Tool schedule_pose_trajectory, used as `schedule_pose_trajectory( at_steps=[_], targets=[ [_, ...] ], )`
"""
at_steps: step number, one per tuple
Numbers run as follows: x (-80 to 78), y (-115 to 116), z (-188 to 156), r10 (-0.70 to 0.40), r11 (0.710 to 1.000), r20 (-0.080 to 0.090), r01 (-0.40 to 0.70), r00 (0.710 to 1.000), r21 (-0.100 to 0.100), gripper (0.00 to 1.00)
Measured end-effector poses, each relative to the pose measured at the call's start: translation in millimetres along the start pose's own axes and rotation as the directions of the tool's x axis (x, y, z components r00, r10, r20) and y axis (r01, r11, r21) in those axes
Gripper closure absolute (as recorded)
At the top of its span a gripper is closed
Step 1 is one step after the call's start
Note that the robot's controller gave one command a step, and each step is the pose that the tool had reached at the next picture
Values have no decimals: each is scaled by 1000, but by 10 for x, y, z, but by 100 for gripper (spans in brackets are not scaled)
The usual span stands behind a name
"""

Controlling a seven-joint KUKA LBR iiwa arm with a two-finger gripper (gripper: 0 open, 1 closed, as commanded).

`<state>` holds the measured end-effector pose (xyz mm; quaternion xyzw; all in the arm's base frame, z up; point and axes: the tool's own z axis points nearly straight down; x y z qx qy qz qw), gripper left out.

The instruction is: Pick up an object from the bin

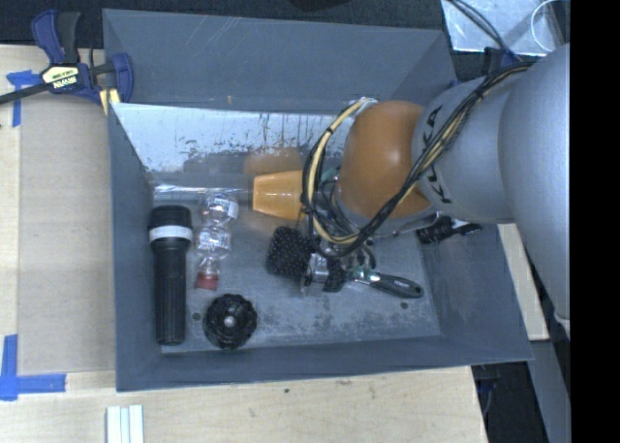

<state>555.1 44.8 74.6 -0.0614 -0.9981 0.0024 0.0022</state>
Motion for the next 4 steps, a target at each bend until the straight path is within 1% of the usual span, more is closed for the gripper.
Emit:
schedule_pose_trajectory(
  at_steps=[2, 3, 4],
  targets=[
    [6, -1, -38, 0, 1000, 0, 0, 1000, 0, 100],
    [20, -4, -218, 1, 1000, -3, -1, 1000, 0, 100],
    [19, 4, -424, -1, 1000, -2, 1, 1000, -2, 100]
  ],
)
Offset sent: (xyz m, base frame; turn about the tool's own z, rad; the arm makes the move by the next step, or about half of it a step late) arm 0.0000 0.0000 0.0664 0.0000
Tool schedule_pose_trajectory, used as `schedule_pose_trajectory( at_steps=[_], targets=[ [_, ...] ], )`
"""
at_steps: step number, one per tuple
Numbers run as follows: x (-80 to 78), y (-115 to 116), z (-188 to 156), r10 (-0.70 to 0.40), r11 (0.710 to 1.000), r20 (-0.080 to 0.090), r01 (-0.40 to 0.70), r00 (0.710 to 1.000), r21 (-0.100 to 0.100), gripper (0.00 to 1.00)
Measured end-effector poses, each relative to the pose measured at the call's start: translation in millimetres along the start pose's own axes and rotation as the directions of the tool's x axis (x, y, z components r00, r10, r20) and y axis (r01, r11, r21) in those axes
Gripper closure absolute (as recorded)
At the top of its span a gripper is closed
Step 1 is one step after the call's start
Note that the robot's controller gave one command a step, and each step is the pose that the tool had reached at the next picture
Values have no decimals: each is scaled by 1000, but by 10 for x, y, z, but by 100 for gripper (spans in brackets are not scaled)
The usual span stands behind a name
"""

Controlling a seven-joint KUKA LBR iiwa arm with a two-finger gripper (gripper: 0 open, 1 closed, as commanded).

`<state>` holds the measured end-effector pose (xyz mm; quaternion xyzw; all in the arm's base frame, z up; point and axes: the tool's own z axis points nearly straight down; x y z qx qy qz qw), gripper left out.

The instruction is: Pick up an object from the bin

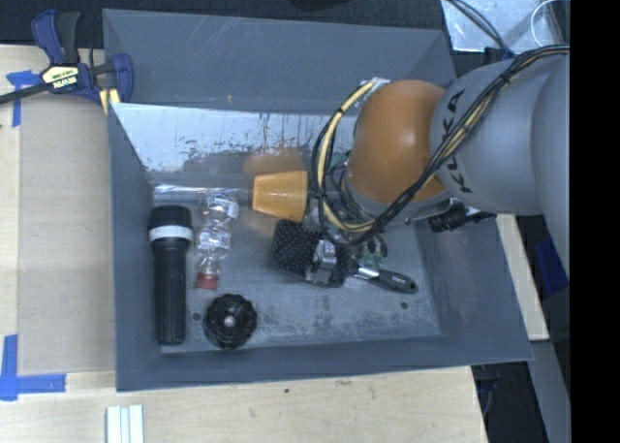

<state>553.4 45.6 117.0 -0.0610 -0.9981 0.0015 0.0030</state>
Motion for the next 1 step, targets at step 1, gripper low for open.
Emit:
schedule_pose_trajectory(
  at_steps=[1],
  targets=[
    [-15, 3, -117, -1, 1000, 6, 1, 1000, -1, 100]
  ],
)
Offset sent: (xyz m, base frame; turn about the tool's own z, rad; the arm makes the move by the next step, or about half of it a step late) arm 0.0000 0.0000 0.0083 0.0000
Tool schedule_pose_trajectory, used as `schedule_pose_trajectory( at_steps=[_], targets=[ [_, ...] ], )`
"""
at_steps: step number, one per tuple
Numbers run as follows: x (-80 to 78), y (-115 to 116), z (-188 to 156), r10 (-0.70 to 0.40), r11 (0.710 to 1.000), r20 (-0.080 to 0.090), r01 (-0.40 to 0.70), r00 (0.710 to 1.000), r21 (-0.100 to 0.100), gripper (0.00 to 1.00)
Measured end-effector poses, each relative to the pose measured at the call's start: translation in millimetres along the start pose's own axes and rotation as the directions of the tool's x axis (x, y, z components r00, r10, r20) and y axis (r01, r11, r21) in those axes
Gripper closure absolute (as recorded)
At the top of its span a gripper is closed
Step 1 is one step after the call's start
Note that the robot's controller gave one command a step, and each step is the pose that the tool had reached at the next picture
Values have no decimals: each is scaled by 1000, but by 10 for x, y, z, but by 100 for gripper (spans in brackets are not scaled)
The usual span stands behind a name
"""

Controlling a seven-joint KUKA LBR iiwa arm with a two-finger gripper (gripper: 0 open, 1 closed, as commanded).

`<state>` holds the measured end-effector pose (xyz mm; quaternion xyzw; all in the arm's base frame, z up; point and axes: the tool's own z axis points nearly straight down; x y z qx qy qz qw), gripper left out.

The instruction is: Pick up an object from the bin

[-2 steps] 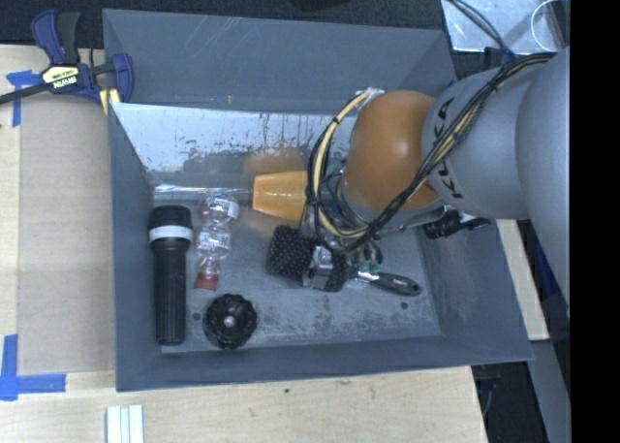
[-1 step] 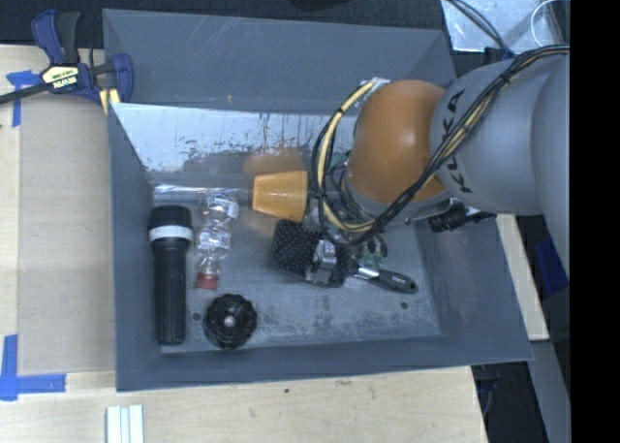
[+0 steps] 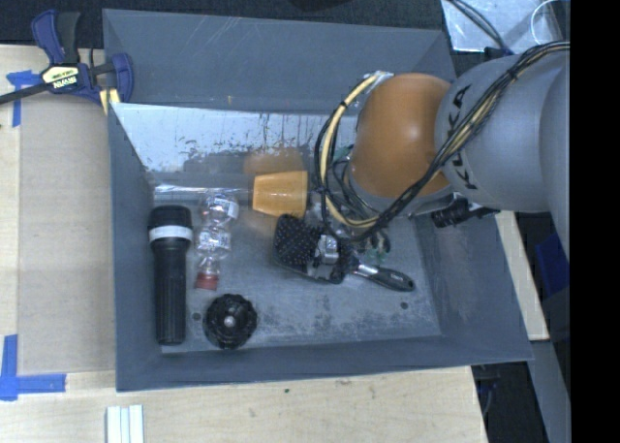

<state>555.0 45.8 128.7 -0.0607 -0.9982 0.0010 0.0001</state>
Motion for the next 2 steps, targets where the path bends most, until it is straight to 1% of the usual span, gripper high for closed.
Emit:
schedule_pose_trajectory(
  at_steps=[1, 2],
  targets=[
    [-6, -3, -9, 0, 1000, 2, 0, 1000, 0, 100],
    [6, -9, 35, 1, 1000, -3, -1, 1000, 1, 100]
  ],
)
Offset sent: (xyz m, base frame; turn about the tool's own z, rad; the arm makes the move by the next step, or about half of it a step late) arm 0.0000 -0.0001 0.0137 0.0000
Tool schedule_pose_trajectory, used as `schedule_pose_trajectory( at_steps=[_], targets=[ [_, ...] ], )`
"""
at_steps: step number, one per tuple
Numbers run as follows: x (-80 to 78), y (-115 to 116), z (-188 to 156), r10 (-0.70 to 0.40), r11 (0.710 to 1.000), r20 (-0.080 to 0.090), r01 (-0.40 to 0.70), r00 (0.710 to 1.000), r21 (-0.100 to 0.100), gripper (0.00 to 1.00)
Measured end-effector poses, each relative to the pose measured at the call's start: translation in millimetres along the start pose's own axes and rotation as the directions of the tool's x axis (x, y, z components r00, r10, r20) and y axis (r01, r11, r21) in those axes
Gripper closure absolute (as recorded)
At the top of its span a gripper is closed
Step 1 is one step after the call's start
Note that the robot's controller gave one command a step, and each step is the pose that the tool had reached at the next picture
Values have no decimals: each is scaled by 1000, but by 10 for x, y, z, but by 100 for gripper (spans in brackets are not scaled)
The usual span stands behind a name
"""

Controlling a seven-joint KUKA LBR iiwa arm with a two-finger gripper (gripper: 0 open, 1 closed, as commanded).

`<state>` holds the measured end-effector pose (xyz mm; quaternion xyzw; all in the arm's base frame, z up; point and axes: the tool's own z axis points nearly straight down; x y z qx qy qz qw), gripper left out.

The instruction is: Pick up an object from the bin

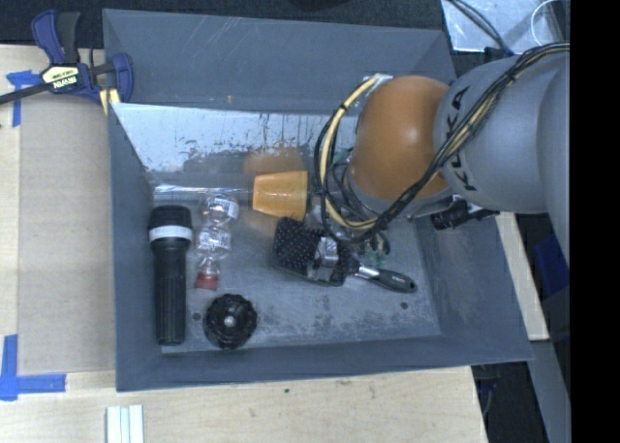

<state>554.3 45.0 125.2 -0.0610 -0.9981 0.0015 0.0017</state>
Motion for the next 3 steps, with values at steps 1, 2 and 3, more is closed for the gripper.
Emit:
schedule_pose_trajectory(
  at_steps=[1, 2, 3],
  targets=[
    [4, -1, -20, 0, 1000, -1, 0, 1000, 0, 100],
    [-9, 0, -113, 0, 1000, 5, 0, 1000, -1, 100],
    [-3, -3, -188, -1, 1000, 2, 1, 1000, 0, 100]
  ],
)
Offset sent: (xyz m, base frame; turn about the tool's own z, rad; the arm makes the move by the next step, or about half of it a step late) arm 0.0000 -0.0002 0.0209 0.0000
